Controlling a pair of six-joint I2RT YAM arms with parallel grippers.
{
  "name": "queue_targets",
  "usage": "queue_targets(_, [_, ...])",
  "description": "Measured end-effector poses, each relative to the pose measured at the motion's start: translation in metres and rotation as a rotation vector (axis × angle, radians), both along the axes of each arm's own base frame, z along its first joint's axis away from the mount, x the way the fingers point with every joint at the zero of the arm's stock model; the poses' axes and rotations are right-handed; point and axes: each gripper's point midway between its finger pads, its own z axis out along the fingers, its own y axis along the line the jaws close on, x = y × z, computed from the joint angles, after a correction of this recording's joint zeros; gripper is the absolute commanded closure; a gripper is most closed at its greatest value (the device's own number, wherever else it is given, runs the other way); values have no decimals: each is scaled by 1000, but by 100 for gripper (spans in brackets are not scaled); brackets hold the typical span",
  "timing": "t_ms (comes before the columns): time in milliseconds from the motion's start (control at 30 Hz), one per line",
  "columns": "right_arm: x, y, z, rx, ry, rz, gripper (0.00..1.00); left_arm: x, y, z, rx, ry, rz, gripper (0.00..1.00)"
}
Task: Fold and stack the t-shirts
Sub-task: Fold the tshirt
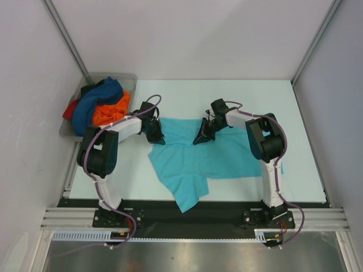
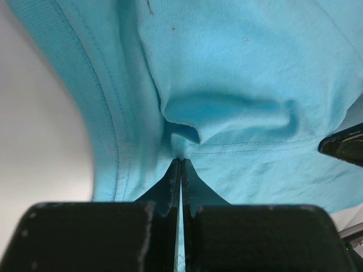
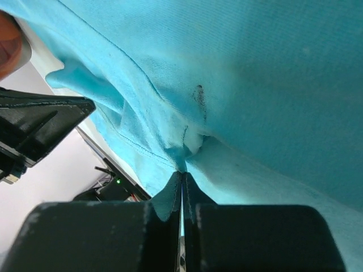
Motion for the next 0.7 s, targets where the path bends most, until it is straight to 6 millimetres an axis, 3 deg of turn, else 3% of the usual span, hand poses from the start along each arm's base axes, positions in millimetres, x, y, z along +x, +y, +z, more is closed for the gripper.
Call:
queue_targets(433, [-5,-14,-1,-22,9,28,100,1,4,26,14,-34,9,100])
queue_targets(700, [3,-9,24,17,-17,37,100,-2,8,38,23,-48,16,100])
